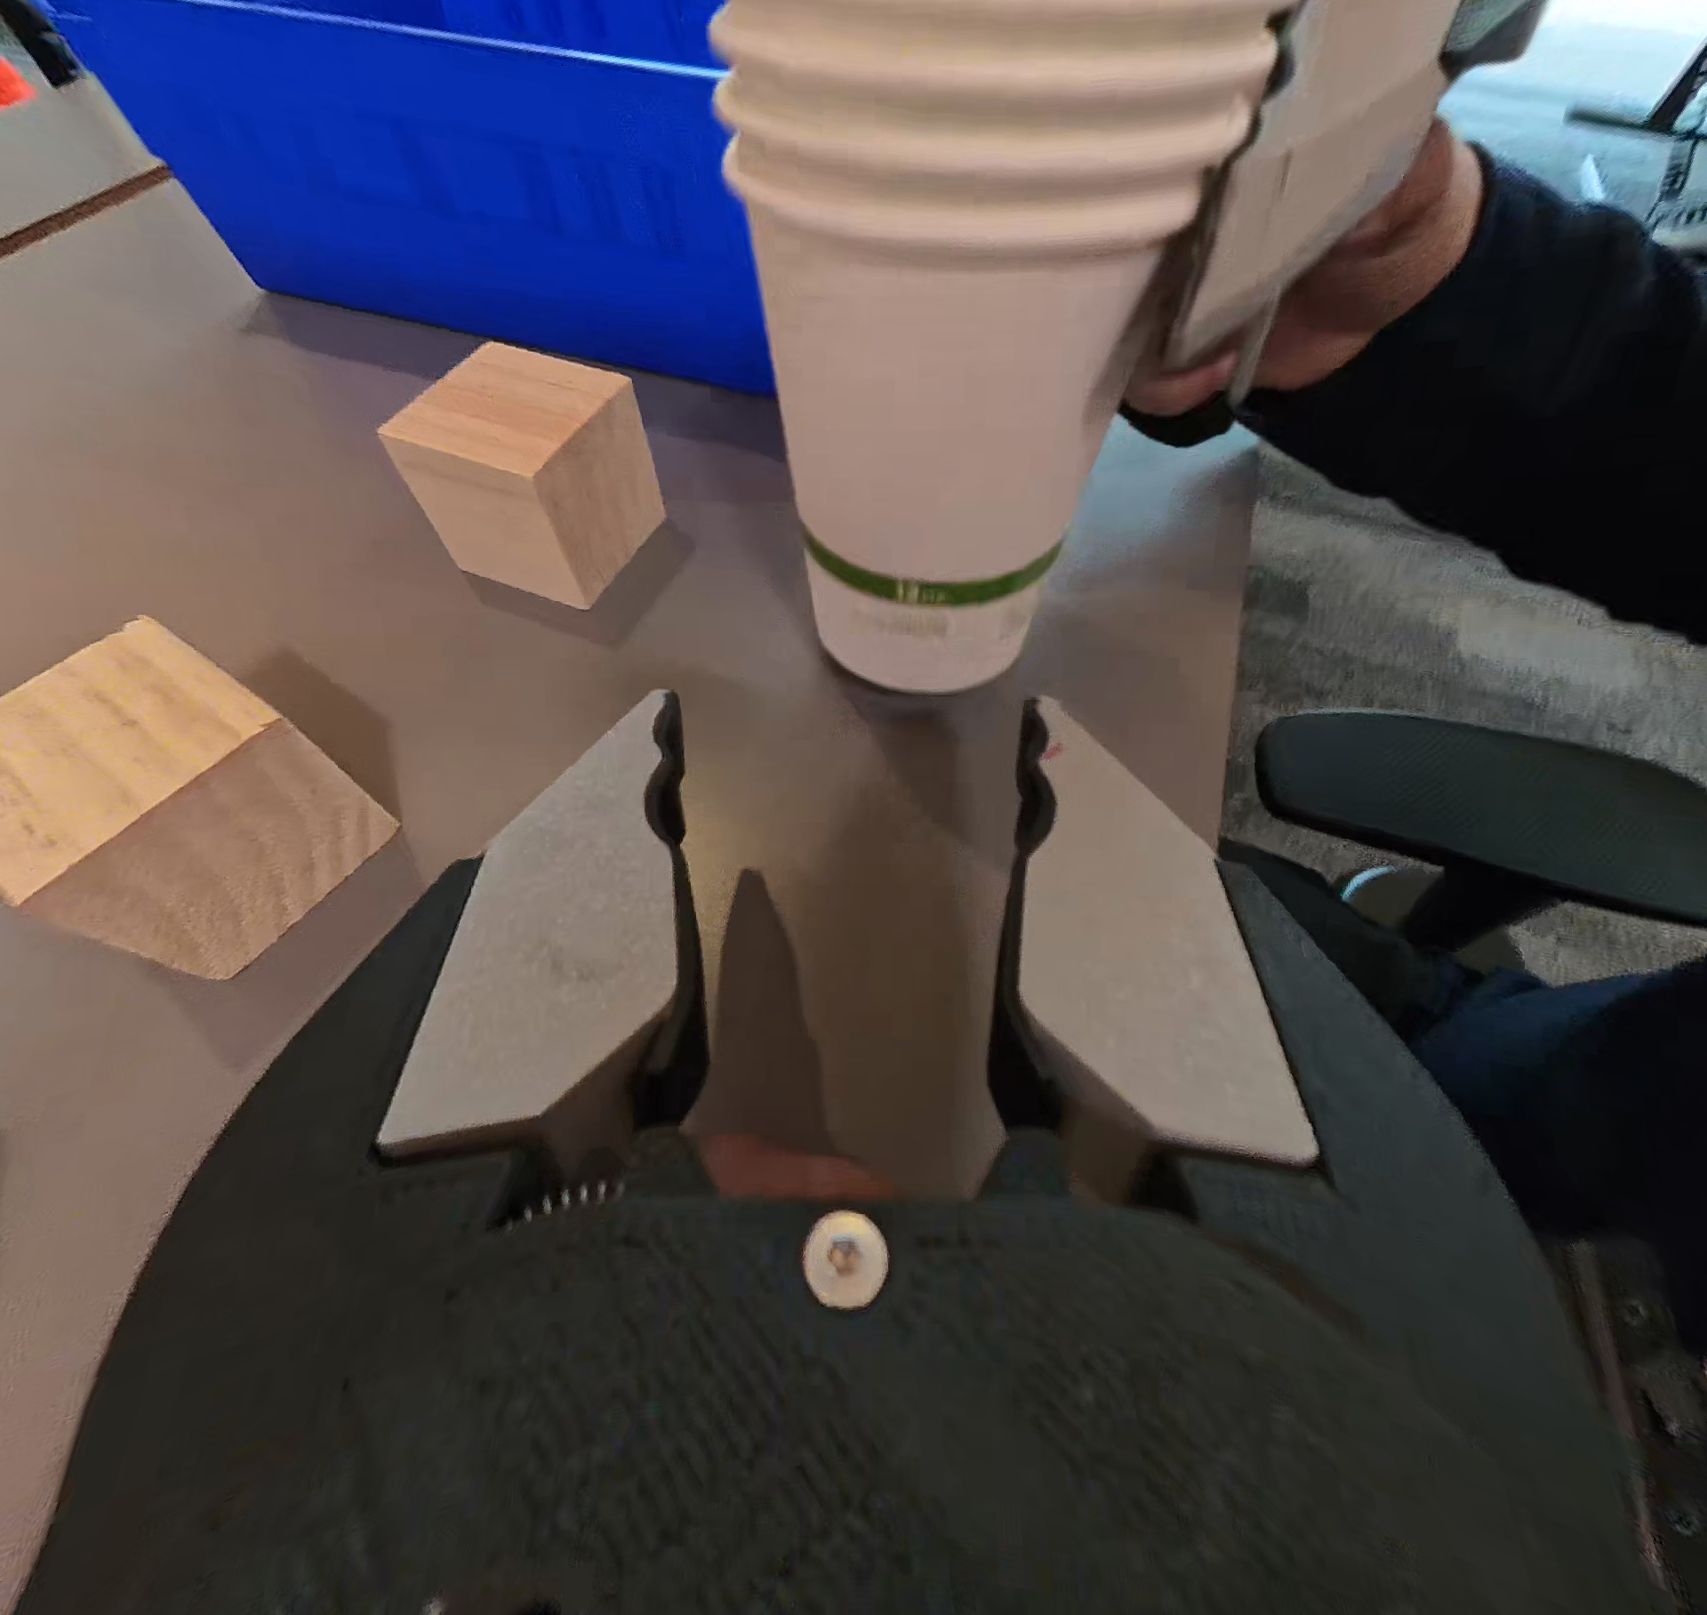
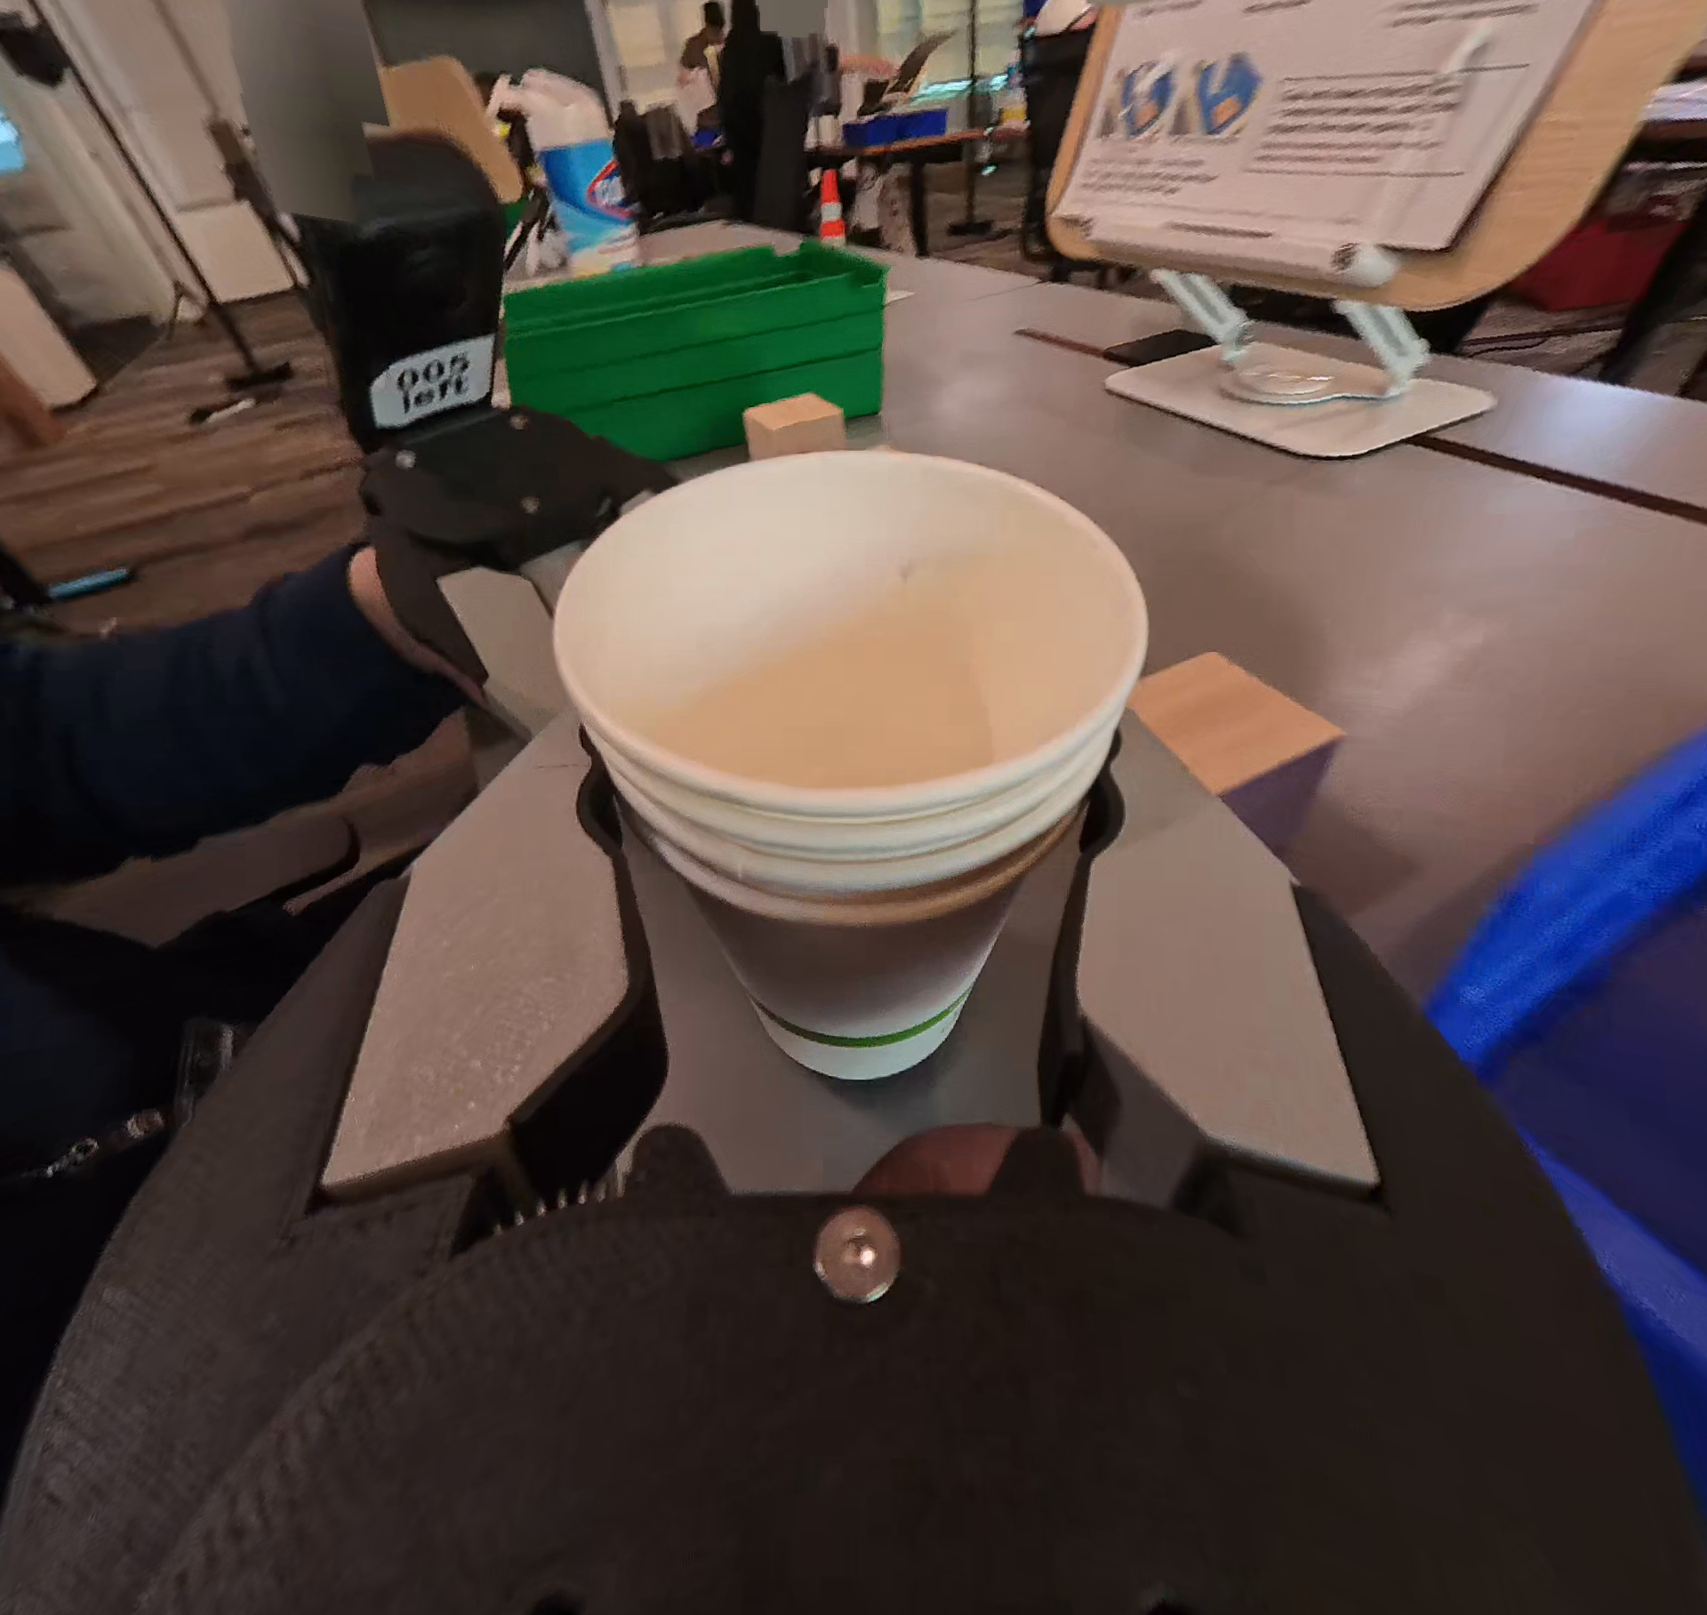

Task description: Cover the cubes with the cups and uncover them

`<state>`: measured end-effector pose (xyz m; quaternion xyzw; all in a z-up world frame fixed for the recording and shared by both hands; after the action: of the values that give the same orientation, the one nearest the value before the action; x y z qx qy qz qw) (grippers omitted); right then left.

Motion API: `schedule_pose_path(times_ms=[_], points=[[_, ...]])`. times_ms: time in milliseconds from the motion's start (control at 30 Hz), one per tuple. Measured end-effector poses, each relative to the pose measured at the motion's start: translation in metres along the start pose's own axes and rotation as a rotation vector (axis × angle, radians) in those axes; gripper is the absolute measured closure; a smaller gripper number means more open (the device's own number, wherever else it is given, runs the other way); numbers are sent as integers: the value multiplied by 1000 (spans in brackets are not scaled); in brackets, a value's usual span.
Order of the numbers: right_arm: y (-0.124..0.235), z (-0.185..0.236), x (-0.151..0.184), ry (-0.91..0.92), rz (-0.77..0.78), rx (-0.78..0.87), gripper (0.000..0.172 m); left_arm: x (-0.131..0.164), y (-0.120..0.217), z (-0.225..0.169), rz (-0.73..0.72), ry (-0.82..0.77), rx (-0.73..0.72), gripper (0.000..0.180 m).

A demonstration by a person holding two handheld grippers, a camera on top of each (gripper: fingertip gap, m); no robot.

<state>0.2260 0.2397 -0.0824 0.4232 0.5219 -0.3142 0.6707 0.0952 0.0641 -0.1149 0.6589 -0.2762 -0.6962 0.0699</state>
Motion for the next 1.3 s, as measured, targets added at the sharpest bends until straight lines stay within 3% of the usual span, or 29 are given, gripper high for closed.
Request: schedule_pose_path(times_ms=[167, 267, 333, 500, 600, 767, 1067, 1300], points=[[50, -22, -39, -15, -194, 171, 71, 0, 10, 7, -92, 65, 11, 119], [82, -54, -77, 14, -299, 397, 70, 0, 15, 9, -139, 90, 31, 134], [88, -96, -93, 6, -281, 567, 70, 1, 18, 13, -164, 128, 34, 135], [57, -211, -87, -52, -131, 799, 70, 3, 33, 23, -309, 213, 36, 147], [30, -259, -70, -99, -68, 820, 70, 4, 40, 20, -370, 185, -17, 154], [-1, -310, -46, -162, 53, 801, 68, 1, 35, 9, -327, 80, -73, 151], [-1, -308, -38, -187, 156, 743, 67, 0, 28, -1, -276, -22, -122, 143], [42, -256, -80, -95, 129, 759, 73, 0, 31, 1, -307, 0, -120, 144]])
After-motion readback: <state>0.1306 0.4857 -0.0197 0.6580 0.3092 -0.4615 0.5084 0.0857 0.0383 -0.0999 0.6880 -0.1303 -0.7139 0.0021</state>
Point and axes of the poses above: each gripper's, where its closed fingertips meet, y back along the fingers, x out of its underside, z = x × y across the jaws, the point moved 10 cm from there along y, back along the fingers, and after that the axes turned 4 degrees about z, right-handed, at the moved point
